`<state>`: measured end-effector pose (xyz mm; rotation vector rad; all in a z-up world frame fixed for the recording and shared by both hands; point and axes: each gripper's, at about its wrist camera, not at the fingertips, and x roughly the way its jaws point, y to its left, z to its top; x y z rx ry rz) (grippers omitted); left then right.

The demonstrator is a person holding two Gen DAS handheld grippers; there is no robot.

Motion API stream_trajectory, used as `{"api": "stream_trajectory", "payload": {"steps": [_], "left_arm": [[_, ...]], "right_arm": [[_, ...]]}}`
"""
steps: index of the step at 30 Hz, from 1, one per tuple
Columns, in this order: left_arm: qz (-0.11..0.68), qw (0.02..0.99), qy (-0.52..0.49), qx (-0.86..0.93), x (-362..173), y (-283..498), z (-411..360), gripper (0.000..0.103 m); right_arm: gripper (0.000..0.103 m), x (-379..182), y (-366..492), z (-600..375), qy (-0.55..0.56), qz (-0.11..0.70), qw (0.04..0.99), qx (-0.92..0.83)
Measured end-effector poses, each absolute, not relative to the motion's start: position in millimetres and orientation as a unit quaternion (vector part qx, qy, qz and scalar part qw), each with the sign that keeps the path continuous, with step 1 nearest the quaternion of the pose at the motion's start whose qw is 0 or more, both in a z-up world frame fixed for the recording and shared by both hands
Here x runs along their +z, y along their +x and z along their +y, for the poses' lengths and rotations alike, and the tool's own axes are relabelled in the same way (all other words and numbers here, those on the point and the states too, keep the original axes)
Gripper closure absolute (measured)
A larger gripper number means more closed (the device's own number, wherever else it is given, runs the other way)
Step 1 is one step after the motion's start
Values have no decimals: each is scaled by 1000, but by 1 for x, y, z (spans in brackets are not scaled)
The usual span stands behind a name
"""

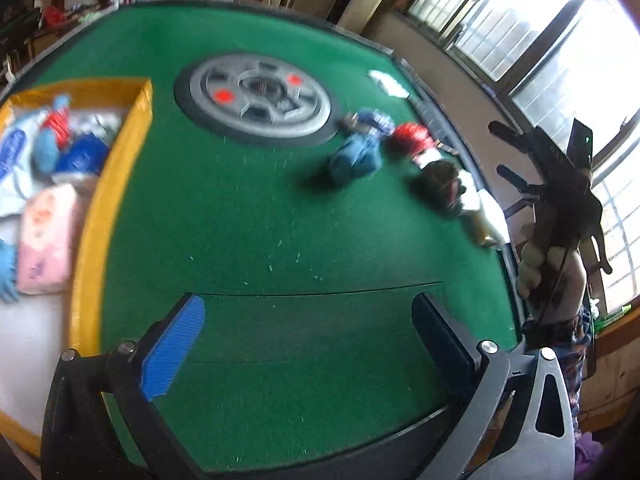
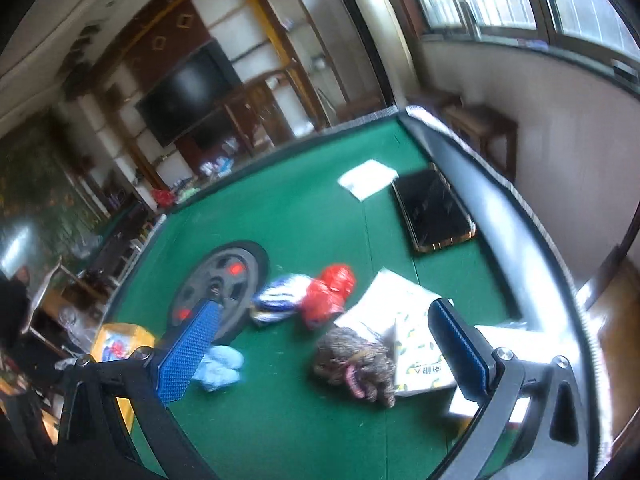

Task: Organize soft objects
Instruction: 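Grasp the red plastic bag with the right tool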

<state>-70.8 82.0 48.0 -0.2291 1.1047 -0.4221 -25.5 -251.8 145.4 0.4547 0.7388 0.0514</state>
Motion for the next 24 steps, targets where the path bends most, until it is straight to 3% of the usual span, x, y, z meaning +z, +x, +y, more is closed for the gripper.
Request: {"api": "stream_trajectory", "payload": {"steps": [9, 10, 14, 15, 16, 24], "left_arm": [[538, 818, -80, -187, 17, -52, 76, 0], [537, 819, -76, -187, 16, -53, 74, 0], [518, 834, -39, -187, 14, -61, 67, 0], [512, 838, -27, -188, 14, -65, 65, 0], [509, 840, -19, -189, 12, -66, 63, 0], [509, 840, 7, -190, 11, -69, 57, 0]], "right_arm": [[2, 113, 45, -236, 185, 429, 883, 35], [9, 111, 52, -231, 172, 438, 882, 31], [55, 90, 89, -208, 118, 495, 861, 6], [57, 82, 95, -204, 111, 515, 850, 0], [65, 78, 97, -202, 114, 520, 847, -2], [67, 95, 19, -189, 161, 518, 835, 92]]}}
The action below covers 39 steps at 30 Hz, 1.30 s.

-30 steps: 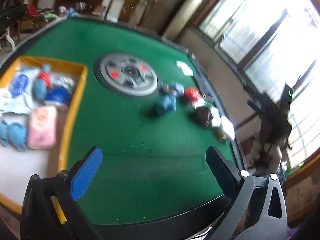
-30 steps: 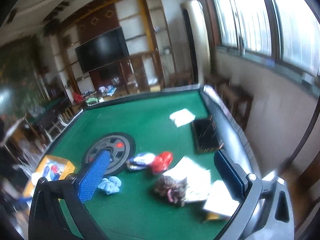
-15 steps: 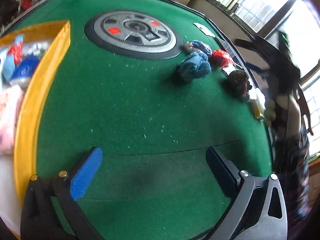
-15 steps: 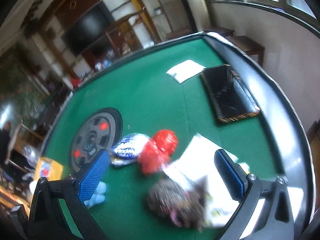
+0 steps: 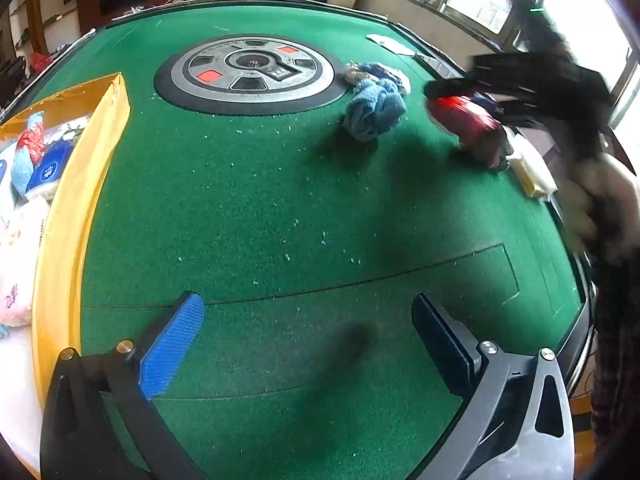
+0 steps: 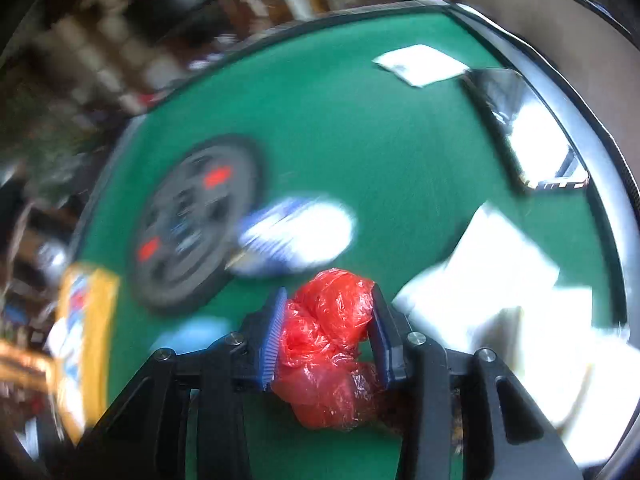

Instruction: Organize soft objects

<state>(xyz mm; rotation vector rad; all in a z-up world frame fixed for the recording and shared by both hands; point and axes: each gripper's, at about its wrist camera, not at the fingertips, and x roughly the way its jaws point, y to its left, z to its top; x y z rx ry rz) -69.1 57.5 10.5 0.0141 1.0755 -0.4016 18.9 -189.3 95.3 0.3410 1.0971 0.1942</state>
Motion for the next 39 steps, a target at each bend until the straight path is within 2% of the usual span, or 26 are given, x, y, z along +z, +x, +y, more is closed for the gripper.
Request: {"api": "stream_trajectory", "payload": {"steps": [3, 8, 11, 17, 30, 34, 39], "left_arm": [[506, 843, 34, -180, 9, -74, 51, 0], [519, 834, -35, -184, 13, -75, 62, 0], [527, 828, -67, -181, 17, -78, 64, 0], [505, 849, -42, -151, 38, -84, 52, 0], [443, 889, -48, -107, 84, -68, 45, 0], [455, 882, -42, -114, 74, -59, 48, 0], [463, 873, -10, -152, 60, -51, 13, 0]], "right_arm": [[63, 101, -32, -169, 157, 533, 815, 164], [42, 121, -75, -176, 168, 479, 837, 205], [42, 130, -78, -201, 197, 428, 862, 188], [42, 116, -68, -232, 243, 352, 888, 165], [38, 114, -63, -262, 319, 333, 876, 140], [37, 111, -62, -267, 333, 331, 872, 138], [36, 110, -60, -264, 315, 331, 881, 124]]}}
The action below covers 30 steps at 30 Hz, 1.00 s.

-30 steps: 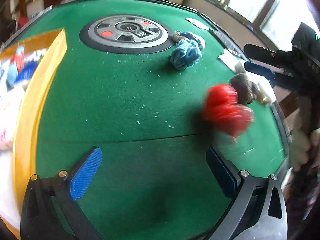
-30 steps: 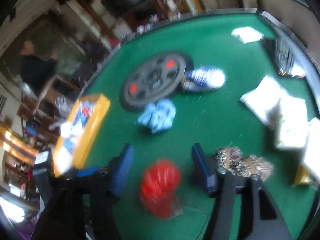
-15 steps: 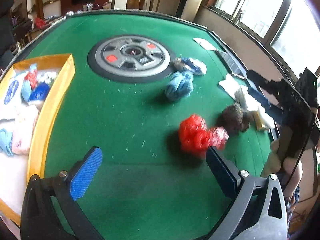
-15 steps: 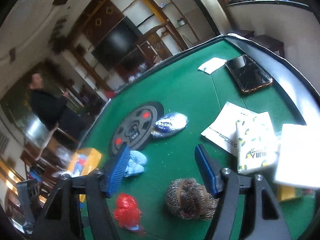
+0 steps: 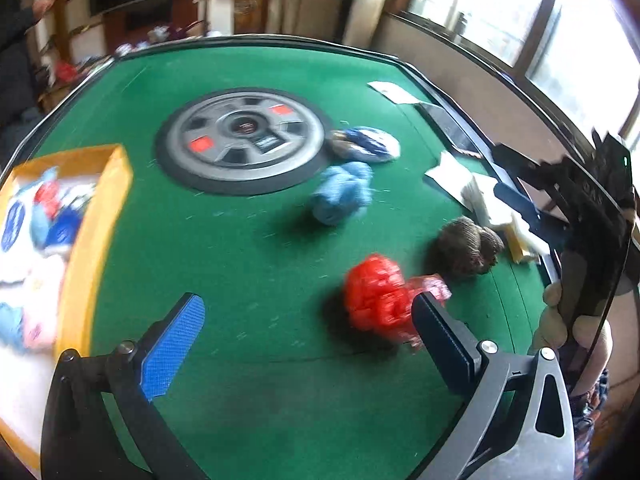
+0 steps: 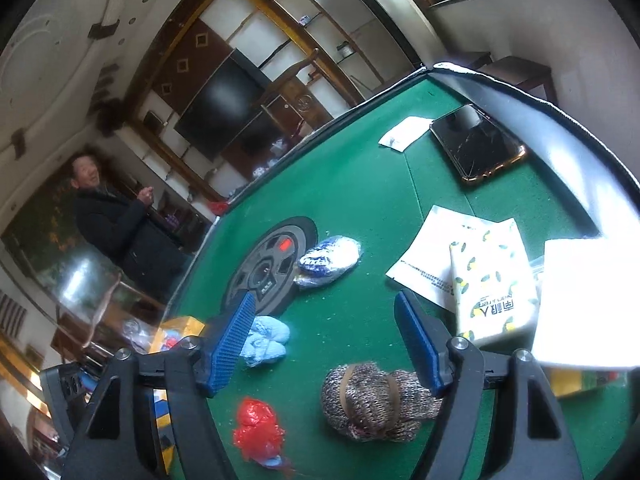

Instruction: Organize soft objects

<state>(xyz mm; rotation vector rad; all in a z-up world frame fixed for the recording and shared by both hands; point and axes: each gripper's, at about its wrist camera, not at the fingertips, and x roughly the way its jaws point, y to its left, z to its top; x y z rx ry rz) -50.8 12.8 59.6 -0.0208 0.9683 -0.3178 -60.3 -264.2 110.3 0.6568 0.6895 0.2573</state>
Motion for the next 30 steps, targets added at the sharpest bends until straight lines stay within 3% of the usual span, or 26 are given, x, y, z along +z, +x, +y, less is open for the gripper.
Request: {"api": "stream_trajectory", "payload": {"steps": [9, 10, 11, 12, 30], "left_arm": [[447, 876, 95, -157, 24, -50, -62, 2], [448, 873, 100, -164, 20, -50, -64, 19], [455, 868, 99, -172, 18, -50, -63, 54], [469, 860, 88, -181, 14, -48, -60, 58], [417, 878, -102, -214, 74, -91, 79, 58]], "right_arm": [[35, 104, -55, -262, 294, 340, 887, 112], [35, 104, -55, -261, 291, 340, 887, 110], [35, 104, -55, -261, 288, 340, 888, 109], [35, 104, -55, -261, 286, 340, 889, 108], [35, 97, -52, -272, 268, 345, 898, 54]]}}
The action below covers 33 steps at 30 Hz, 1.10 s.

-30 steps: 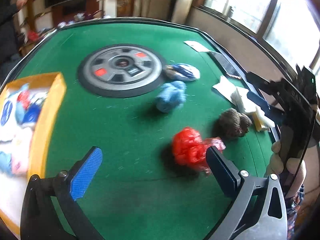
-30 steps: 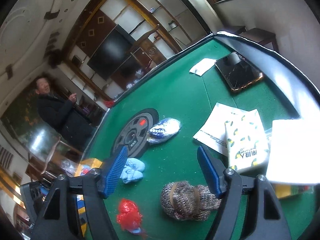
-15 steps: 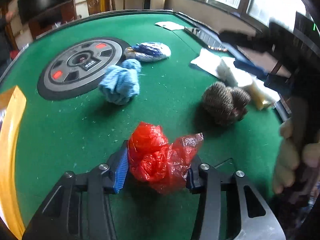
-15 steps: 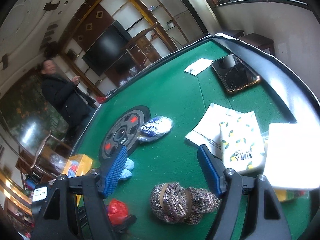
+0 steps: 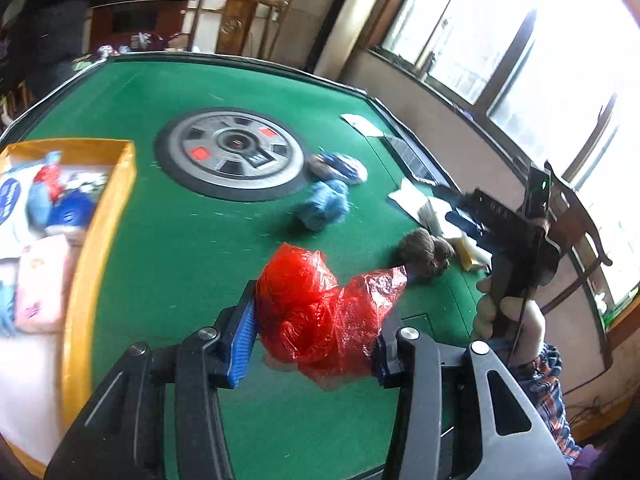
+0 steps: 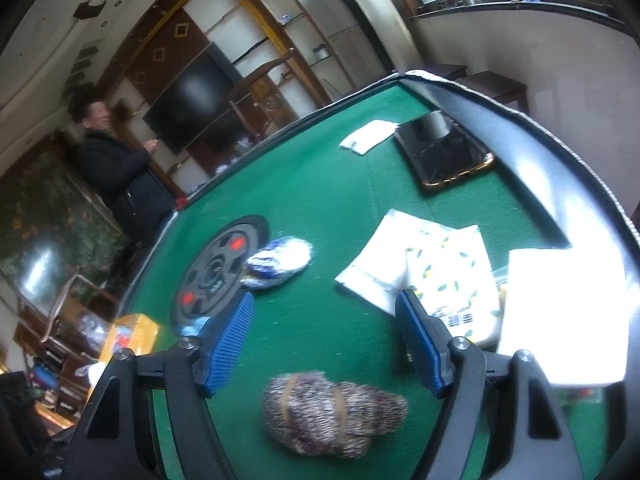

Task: Organize soft objects
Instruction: 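Lift the red bag with the left tool while the right tool grasps the brown knit ball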

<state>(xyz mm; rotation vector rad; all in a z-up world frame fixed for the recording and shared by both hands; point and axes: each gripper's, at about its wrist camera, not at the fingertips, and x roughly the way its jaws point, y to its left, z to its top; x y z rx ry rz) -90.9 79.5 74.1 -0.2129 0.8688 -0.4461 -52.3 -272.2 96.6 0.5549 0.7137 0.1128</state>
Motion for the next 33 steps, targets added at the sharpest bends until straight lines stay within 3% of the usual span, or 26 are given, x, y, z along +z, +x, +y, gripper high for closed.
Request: {"api": "stream_trajectory", "payload": {"steps": [9, 16, 23, 30, 33], "left_arm": [[401, 875, -150, -226, 79, -98, 122, 58], [390, 889, -93, -219, 97, -109, 138, 58], [383, 888, -159, -197, 88, -113, 163, 58], [401, 888, -167, -153, 72, -110, 189, 58], [397, 891, -178, -131, 71, -108, 209, 58]], "right_arm": [[35, 97, -56, -281, 239, 332, 912, -26], [34, 112, -91, -291, 236, 326, 915, -36], [34, 115, -101, -282, 259, 369, 892, 39], [34, 97, -70, -230, 179, 445, 874, 75], [27, 90, -66, -216, 151, 452, 878, 49]]}}
